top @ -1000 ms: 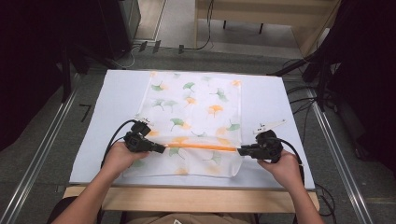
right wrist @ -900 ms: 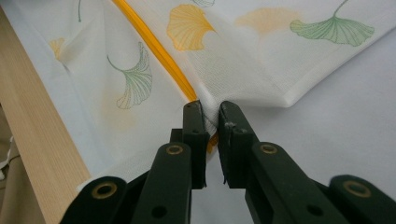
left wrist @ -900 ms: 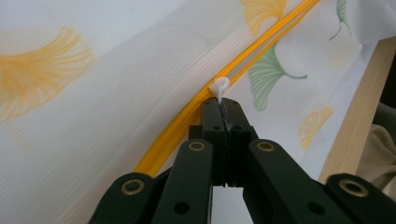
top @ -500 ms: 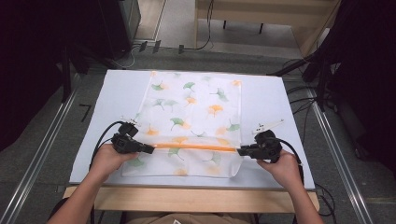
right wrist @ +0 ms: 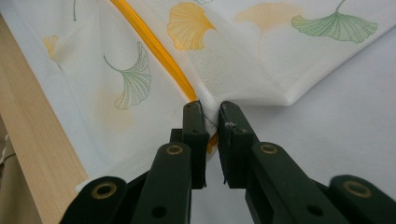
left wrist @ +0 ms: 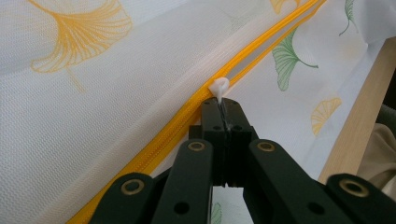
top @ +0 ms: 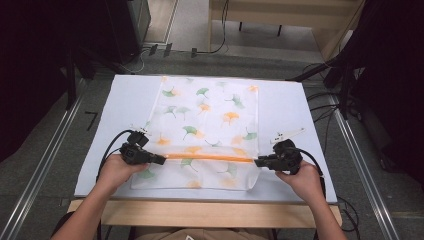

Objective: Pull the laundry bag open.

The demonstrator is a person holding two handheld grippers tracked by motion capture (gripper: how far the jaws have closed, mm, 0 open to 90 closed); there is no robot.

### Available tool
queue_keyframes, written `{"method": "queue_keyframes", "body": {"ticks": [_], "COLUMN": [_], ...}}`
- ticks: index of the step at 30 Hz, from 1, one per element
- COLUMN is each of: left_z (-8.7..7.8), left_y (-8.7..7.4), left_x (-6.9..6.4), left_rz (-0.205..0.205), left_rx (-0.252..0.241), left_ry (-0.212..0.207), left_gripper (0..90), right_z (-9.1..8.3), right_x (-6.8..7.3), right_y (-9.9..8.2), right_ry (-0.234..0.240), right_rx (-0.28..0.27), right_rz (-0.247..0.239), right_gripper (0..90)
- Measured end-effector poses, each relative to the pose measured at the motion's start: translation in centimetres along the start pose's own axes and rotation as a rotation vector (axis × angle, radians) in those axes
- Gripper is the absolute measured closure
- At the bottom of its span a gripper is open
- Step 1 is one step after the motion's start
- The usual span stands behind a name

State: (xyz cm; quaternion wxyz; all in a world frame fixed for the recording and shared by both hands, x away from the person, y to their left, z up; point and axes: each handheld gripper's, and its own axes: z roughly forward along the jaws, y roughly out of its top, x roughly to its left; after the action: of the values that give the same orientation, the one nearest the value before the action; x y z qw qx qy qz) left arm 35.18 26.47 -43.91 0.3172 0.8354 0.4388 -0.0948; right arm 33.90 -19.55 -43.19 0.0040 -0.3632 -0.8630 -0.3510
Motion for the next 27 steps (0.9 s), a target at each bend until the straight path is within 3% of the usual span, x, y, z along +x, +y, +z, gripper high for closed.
{"method": "queue_keyframes", "body": {"ticks": [13, 27], "left_z": [-0.4, -2.1], "left_y": [-0.2, -1.6], "left_x": [0.3, 1.6], "left_rz": [-0.001, -0.027], "left_rx": [0.007, 0.002], "left_ry": [0.004, 0.029], "left_gripper": [90.0, 90.0], "right_z": [0.0, 0.1], "right_x": [0.0, 0.0], "right_y": [0.0, 0.0], "right_ry": [0.004, 0.006], "right_rx": [0.004, 0.007], "right_rz": [0.002, -0.002], "right_gripper": [83.7, 83.6]}}
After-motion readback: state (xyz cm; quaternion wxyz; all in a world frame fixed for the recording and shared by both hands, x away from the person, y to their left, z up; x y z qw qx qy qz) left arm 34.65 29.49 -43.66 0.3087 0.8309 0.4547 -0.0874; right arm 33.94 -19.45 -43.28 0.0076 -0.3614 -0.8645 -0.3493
